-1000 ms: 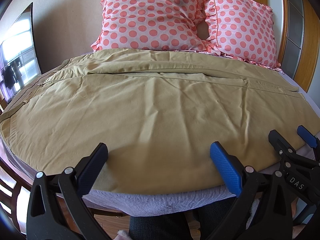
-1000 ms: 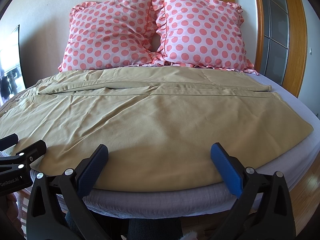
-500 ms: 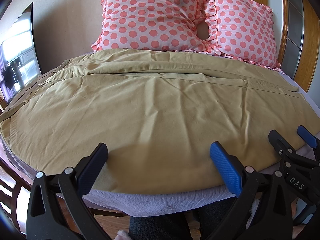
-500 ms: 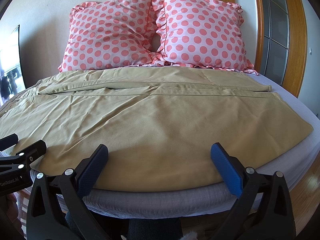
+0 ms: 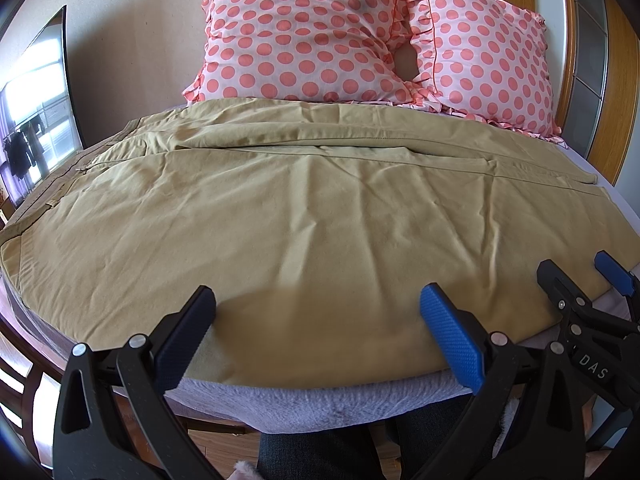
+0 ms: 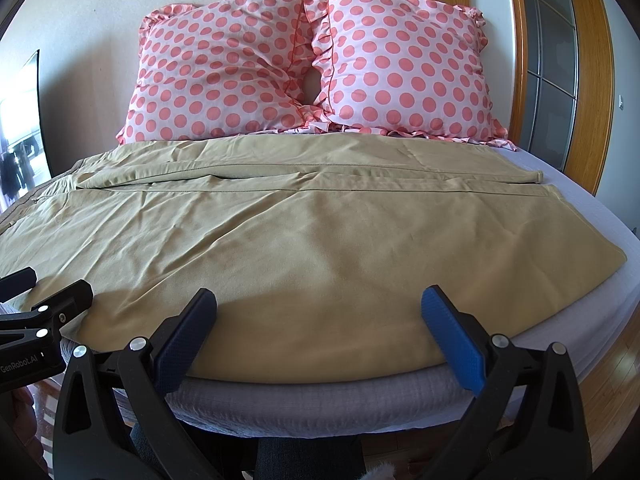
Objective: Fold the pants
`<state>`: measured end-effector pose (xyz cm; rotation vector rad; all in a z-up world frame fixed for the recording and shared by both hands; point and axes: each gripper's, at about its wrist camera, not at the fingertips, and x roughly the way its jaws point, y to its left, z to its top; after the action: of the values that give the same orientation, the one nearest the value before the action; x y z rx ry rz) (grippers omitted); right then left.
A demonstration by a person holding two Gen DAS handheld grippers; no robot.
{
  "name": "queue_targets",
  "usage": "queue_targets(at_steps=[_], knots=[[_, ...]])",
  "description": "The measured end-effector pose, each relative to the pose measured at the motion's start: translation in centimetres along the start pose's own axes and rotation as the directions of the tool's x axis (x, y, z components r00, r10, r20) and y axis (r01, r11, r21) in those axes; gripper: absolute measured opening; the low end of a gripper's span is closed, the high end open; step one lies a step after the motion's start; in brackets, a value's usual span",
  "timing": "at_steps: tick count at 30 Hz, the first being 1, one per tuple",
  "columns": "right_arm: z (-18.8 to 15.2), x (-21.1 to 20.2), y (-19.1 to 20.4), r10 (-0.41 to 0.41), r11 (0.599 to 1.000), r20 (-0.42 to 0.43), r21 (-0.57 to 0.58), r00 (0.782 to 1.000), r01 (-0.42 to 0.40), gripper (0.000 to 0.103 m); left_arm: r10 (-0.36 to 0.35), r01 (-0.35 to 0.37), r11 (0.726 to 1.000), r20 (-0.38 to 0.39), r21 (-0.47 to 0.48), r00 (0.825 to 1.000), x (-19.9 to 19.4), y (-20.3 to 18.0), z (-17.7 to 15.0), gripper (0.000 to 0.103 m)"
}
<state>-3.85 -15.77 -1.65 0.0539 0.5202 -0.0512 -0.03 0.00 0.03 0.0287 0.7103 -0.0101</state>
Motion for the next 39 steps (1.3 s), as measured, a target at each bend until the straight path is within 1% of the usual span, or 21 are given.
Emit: queue_targets(at_steps=[14,17,19,21,22,23,25,27,30,31,32,33,34,36,38,39], knots=[[-0.1,0.0,0.0,0.001,1.0,0.001,-0.002,1.0,-0.001,0.102,0.0,0.0,1.0,-0.002,0.001,1.0,0.0,0.0,0.0,0.101],[0.2,0.3,-0.1,0.015,1.0,-0.006,-0.01,1.0,-0.016,0.102,-0.005,0.005,1.0,-0.017,0.005,1.0,0.1,0.0,0.2,0.101],[0.6,0.7,-0.3,0.038,0.999,-0.033,-0.028,0.999,-0.039,0.102,-0.013,0.014,1.0,-0.035,0.007,0.999,0.1,0.1,0.4,0.101],[2.0,0.9,-1.1,0.074,0.997,-0.081,-0.025,0.994,-0.076,0.102,-0.036,0.036,0.999,-0.061,0.008,0.997,0.4,0.3,1.1,0.101],[3.1,1.0,-2.0,0.074,0.997,-0.074,-0.007,0.995,-0.075,0.102,-0.05,0.05,0.999,-0.063,0.005,0.997,0.3,0.5,1.1,0.101],[4.2,0.9,-3.3,0.062,0.998,-0.051,0.014,0.997,-0.062,0.102,-0.053,0.053,0.999,-0.054,0.0,0.997,0.1,0.7,1.3,0.101],[7.5,1.3,-5.9,0.017,0.998,-0.02,0.058,1.0,-0.016,0.102,-0.044,0.044,0.999,-0.021,-0.006,0.999,-0.4,1.3,2.3,0.101],[10.8,3.0,-8.4,-0.044,0.994,-0.021,0.096,0.999,0.045,0.102,-0.048,0.048,0.999,0.009,-0.017,0.999,-0.6,1.7,3.3,0.101],[15.9,7.7,-12.2,-0.168,0.971,-0.081,0.158,0.983,0.179,0.101,-0.079,0.08,0.996,0.034,-0.035,0.996,-0.5,2.3,4.8,0.101],[17.1,9.5,-13.5,-0.2,0.959,-0.11,0.182,0.974,0.218,0.095,-0.095,0.096,0.995,0.04,-0.037,0.995,-0.4,2.5,5.3,0.101],[18.5,11.8,-14.7,-0.225,0.946,-0.149,0.202,0.963,0.252,0.081,-0.107,0.109,0.993,0.043,-0.038,0.993,-0.2,2.7,5.6,0.101],[19.5,13.9,-15.9,-0.243,0.932,-0.188,0.225,0.952,0.283,0.076,-0.118,0.12,0.992,0.046,-0.041,0.992,0.0,2.9,6.1,0.101],[20.5,16.1,-17.1,-0.254,0.916,-0.234,0.253,0.939,0.311,0.074,-0.13,0.132,0.99,0.049,-0.045,0.99,0.2,3.1,6.4,0.101],[22.0,20.4,-19.4,-0.248,0.88,-0.316,0.322,0.916,0.349,0.071,-0.151,0.155,0.986,0.058,-0.06,0.987,0.5,3.6,7.0,0.101],[22.7,23.9,-21.3,-0.249,0.839,-0.384,0.372,0.889,0.396,0.067,-0.172,0.177,0.981,0.07,-0.079,0.983,0.8,4.2,7.4,0.101],[22.9,25.4,-22.0,-0.259,0.818,-0.416,0.385,0.872,0.427,0.067,-0.185,0.192,0.978,0.075,-0.087,0.98,1.0,4.6,7.7,0.101]])
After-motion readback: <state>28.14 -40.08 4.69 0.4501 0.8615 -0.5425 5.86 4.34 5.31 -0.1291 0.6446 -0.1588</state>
